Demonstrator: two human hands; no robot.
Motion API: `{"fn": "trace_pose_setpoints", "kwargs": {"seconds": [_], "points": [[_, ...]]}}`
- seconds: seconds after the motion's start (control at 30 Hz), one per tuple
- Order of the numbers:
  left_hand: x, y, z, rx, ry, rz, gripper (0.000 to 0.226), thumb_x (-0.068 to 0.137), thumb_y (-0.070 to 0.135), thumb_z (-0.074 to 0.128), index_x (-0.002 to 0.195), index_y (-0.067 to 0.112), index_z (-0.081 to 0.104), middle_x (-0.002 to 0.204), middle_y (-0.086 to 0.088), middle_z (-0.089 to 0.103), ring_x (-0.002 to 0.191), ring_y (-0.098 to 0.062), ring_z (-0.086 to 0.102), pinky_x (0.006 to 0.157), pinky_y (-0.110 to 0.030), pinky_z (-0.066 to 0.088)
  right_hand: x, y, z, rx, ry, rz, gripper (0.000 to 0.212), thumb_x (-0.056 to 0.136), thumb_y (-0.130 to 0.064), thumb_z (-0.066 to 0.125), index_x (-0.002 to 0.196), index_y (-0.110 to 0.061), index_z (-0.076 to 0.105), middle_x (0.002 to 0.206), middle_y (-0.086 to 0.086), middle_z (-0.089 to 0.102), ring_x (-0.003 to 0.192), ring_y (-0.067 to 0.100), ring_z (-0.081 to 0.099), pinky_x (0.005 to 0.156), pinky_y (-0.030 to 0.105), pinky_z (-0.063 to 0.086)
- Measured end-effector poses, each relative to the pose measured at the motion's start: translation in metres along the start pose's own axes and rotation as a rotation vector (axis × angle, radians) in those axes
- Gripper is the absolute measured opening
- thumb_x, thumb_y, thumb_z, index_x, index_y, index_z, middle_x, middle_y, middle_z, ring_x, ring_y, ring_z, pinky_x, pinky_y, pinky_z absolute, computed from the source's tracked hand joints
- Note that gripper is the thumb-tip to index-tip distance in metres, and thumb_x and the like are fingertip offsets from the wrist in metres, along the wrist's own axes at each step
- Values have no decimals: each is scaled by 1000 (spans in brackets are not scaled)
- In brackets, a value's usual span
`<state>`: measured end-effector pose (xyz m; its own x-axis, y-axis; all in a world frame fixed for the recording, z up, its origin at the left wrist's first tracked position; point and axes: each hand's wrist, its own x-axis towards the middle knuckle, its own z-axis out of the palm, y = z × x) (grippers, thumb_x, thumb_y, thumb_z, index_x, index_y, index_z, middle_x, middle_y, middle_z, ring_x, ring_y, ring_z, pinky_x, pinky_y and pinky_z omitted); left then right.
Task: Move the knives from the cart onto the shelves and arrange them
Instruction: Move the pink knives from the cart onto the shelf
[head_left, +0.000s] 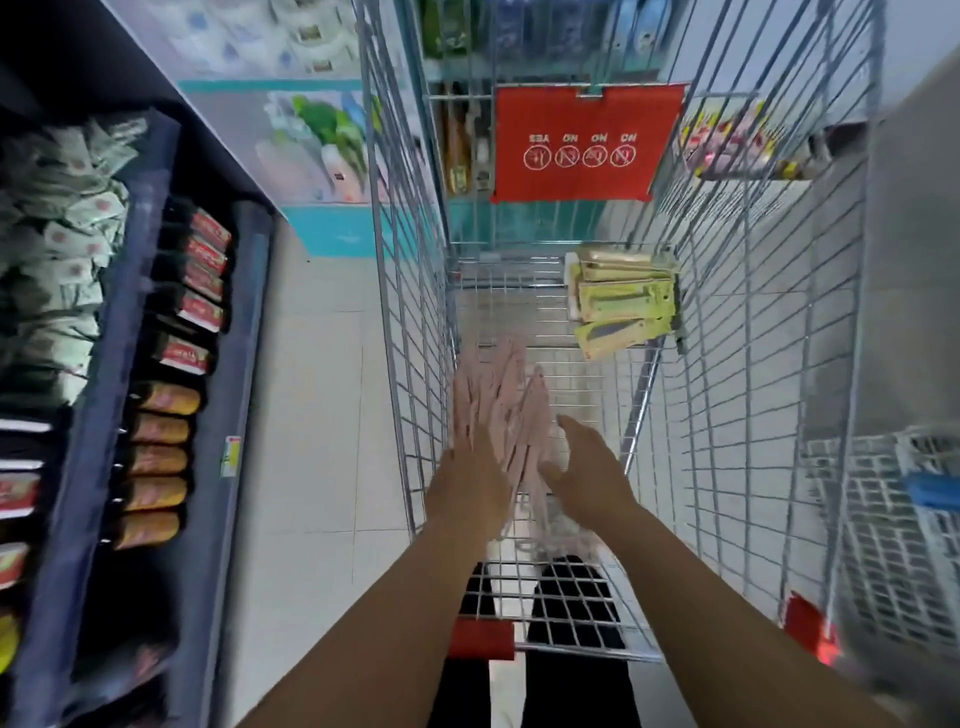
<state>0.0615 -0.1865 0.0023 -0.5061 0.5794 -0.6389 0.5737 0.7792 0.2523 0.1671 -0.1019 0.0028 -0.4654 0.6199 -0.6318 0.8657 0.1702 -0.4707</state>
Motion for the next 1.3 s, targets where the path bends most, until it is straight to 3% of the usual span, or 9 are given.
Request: {"fn": "trace_pose_setpoints", "kwargs": {"seconds": [0.3, 0.43, 0.6, 0.67, 0.77, 0.9, 1.03, 1.2, 1.3], "points": [[34, -4, 66, -104, -21, -244, 64, 93, 31, 54, 146, 20, 18, 139, -11, 41, 119, -29, 46, 91, -43, 48, 49, 49, 31, -38, -150, 2, 61, 92, -21, 54, 147, -23, 28, 149, 4, 35, 127, 23, 45, 101, 36, 37], [48, -5, 97, -73, -17, -268, 70, 96, 28, 51, 150, 16, 7, 153, -13, 23, 133, -31, 34, 103, -40, 38, 66, 63, 42, -94, -187, -43, 56, 94, -19, 53, 146, -19, 30, 143, 7, 41, 126, 24, 46, 101, 33, 37], [62, -8, 126, -90, 0, -305, 76, 98, 23, 47, 150, 12, -7, 157, -14, 8, 141, -32, 21, 112, -38, 26, 82, 79, 66, -80, -195, -16, 58, 94, -18, 53, 147, -20, 29, 145, 8, 39, 131, 25, 42, 107, 39, 37], [68, -10, 133, -116, 47, -313, 78, 96, 21, 50, 150, 13, -5, 155, -16, 13, 139, -32, 23, 112, -39, 27, 86, 83, 77, -45, -174, 0, 54, 92, -16, 55, 141, -22, 34, 138, 8, 42, 124, 24, 46, 103, 37, 40], [76, -15, 135, -132, 110, -338, 76, 93, 21, 56, 150, 16, 5, 149, -15, 25, 134, -32, 27, 108, -42, 35, 93, 86, 94, 5, -85, 12, 33, 87, -20, 62, 115, -23, 46, 117, 6, 49, 103, 19, 53, 86, 32, 47], [84, -18, 137, -99, 153, -346, 72, 90, 28, 61, 144, 11, 17, 138, -14, 36, 127, -30, 37, 102, -38, 40, 103, 82, 109, -29, 28, -6, 65, 83, -35, 68, 133, -13, 32, 117, 8, 41, 96, 15, 45, 76, 24, 43], [88, -18, 141, -103, 170, -360, 70, 92, 30, 59, 142, 7, 17, 134, -14, 38, 121, -28, 44, 94, -36, 46, 108, 79, 114, -128, 68, -26, 76, 88, -30, 64, 143, -7, 18, 127, 15, 38, 107, 26, 48, 87, 34, 50], [86, -16, 136, -187, 131, -366, 66, 89, 16, 63, 140, 4, 23, 134, -14, 39, 121, -27, 46, 93, -33, 45, 114, 94, 117, -220, 143, -30, 48, 94, -13, 46, 138, -7, 28, 128, 14, 42, 96, 15, 36, 75, 23, 32], [86, -14, 134, -160, 105, -338, 45, 92, 11, 55, 132, 4, 34, 128, -13, 44, 113, -26, 51, 84, -31, 46, 114, 99, 111, -78, 149, 27, 32, 99, -17, 38, 129, -5, 41, 121, 15, 49, 101, 27, 50, 76, 30, 36]]}}
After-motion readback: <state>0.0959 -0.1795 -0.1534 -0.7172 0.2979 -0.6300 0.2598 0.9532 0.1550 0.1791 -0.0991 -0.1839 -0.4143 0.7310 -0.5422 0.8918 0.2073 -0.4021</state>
